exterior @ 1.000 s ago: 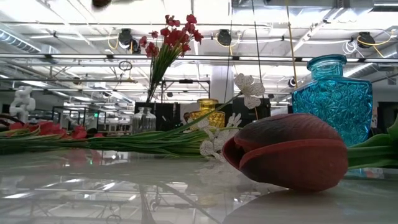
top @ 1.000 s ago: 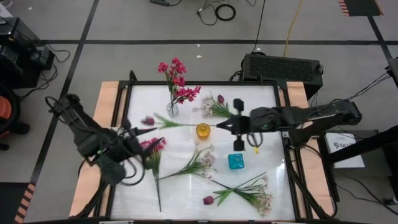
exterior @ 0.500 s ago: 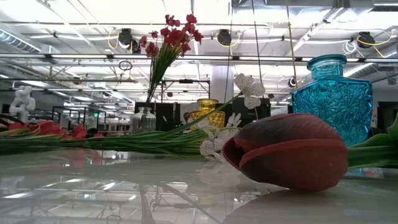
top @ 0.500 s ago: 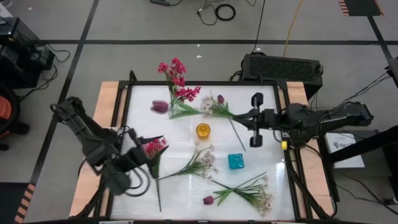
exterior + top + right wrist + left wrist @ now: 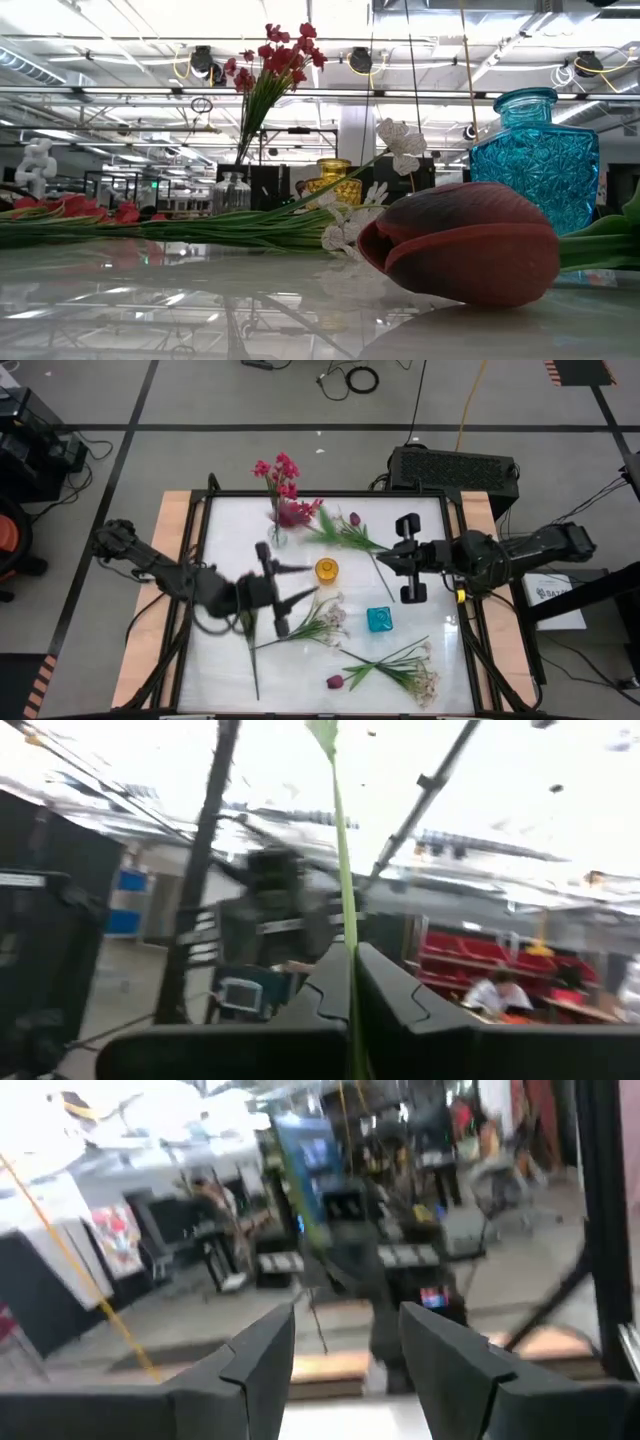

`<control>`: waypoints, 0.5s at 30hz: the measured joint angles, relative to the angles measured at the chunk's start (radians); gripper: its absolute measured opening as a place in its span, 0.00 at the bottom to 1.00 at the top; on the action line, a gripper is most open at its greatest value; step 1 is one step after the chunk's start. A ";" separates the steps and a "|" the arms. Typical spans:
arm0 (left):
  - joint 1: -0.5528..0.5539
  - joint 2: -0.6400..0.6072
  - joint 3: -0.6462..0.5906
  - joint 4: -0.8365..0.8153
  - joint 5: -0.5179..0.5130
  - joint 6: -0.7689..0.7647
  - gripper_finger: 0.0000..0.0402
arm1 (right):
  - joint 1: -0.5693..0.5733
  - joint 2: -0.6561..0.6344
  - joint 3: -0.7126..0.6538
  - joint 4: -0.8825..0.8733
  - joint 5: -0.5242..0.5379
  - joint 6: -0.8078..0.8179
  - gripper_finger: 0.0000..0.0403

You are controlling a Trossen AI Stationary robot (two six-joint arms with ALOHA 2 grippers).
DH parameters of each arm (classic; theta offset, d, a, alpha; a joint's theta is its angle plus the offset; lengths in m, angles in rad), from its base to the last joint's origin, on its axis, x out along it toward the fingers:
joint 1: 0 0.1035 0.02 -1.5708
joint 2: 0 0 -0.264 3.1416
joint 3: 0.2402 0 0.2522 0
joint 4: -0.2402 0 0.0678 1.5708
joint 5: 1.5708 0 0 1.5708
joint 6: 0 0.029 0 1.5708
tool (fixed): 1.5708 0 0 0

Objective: Sort flowers into vase by color
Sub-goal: Put the middle red flower into the blue vase

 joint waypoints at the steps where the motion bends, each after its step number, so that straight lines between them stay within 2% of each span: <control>1: 0.023 -0.001 0.000 0.027 0.047 -0.002 0.47 | 0.000 0.011 0.000 0.016 -0.013 0.000 0.00; 10: 0.199 0.001 0.000 0.097 0.393 -0.084 0.47 | 0.000 0.120 0.000 0.161 -0.022 -0.007 0.00; 15: 0.239 0.001 0.000 0.098 0.413 -0.127 0.47 | -0.001 0.161 0.000 0.215 -0.022 -0.013 0.00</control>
